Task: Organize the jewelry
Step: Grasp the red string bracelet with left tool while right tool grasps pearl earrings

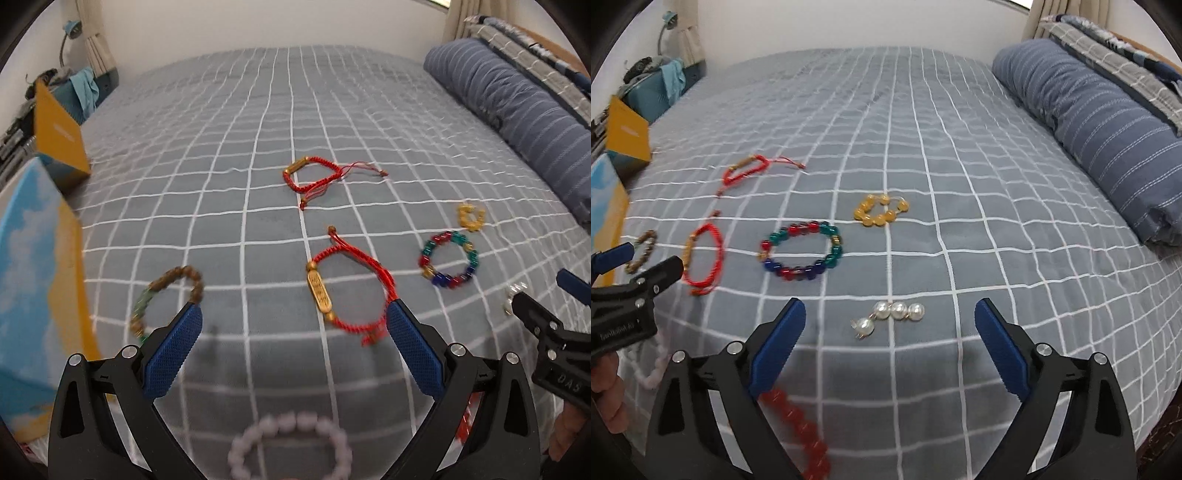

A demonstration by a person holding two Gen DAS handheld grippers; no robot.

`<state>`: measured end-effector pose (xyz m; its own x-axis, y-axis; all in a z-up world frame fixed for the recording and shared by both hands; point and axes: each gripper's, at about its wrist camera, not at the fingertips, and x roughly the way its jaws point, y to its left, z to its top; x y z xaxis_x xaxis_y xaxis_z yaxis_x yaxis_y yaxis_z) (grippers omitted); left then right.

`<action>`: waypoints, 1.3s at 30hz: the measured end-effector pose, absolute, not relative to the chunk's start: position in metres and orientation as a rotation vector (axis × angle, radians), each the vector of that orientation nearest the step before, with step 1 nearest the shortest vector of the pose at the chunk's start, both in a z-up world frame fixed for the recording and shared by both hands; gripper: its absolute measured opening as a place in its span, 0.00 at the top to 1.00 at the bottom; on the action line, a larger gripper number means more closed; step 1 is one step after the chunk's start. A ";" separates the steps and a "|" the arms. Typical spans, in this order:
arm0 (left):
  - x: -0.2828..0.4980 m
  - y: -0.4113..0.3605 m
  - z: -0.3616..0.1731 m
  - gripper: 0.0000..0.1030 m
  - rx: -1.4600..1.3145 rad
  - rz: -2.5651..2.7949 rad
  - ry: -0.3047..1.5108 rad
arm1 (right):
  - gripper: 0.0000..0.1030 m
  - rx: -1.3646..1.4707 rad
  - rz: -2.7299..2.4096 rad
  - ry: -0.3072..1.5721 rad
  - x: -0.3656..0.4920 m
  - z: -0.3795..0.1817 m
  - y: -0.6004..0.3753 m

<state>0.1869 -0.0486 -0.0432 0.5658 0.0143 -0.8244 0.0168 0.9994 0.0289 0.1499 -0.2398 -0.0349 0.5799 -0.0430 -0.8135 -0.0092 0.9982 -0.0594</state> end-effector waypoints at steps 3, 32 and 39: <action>0.202 -0.050 -0.057 0.06 0.027 -0.001 1.010 | 0.17 -0.030 -0.031 0.980 0.162 -0.047 -0.247; 0.198 -0.059 -0.056 0.93 0.011 -0.112 1.053 | 0.89 0.010 0.058 1.039 0.169 -0.059 -0.242; 0.198 -0.059 -0.046 0.93 0.007 -0.109 1.046 | 0.89 0.004 0.055 1.020 0.166 -0.051 -0.241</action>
